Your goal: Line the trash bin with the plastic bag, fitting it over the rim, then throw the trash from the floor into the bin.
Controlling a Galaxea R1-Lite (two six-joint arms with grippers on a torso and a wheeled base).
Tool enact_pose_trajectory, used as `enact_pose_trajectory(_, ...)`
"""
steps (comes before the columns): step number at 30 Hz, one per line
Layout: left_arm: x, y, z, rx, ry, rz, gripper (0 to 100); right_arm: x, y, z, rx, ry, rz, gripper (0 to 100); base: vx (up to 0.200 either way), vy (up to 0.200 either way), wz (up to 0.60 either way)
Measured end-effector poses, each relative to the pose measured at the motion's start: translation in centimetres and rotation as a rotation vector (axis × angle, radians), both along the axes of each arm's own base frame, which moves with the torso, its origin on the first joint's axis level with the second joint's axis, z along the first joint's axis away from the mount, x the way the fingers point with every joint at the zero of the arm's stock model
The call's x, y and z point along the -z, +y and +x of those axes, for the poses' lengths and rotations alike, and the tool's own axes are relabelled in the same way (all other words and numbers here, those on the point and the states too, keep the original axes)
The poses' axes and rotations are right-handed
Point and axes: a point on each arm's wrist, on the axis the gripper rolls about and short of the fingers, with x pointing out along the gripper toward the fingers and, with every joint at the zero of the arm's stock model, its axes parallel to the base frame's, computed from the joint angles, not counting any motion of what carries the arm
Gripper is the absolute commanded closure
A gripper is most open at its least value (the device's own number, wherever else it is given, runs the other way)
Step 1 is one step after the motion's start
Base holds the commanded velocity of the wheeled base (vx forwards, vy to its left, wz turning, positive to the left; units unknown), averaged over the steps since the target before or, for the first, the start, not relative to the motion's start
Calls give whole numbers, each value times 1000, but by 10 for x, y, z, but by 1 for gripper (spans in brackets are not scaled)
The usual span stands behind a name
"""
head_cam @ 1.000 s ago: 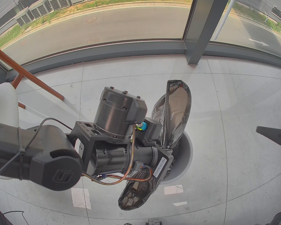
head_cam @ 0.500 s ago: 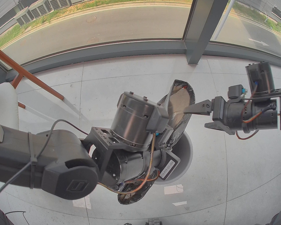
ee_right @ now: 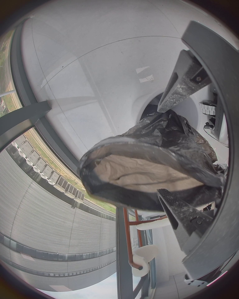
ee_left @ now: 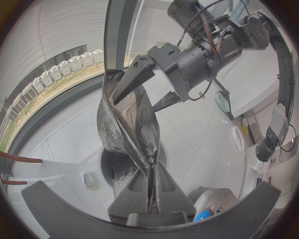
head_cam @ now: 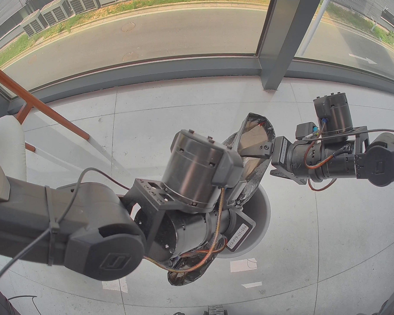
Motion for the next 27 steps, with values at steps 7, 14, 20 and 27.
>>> enact_pose_trajectory(7,4,-2,3,-36,-15,9,100,6,6,10,8,6,-13,100,0,0,0)
enact_pose_trajectory(14,12,-12,10,-47,-54,-30,100,12,-3,14,-1,-15,-73,100,0,0,0)
enact_pose_trajectory(20,24,-28,17,-38,-70,-49,100,27,-36,25,-34,-88,-242,100,0,0,0)
enact_pose_trajectory(27,48,-67,15,21,-61,-42,100,49,-81,28,-67,-77,-343,100,0,0,0)
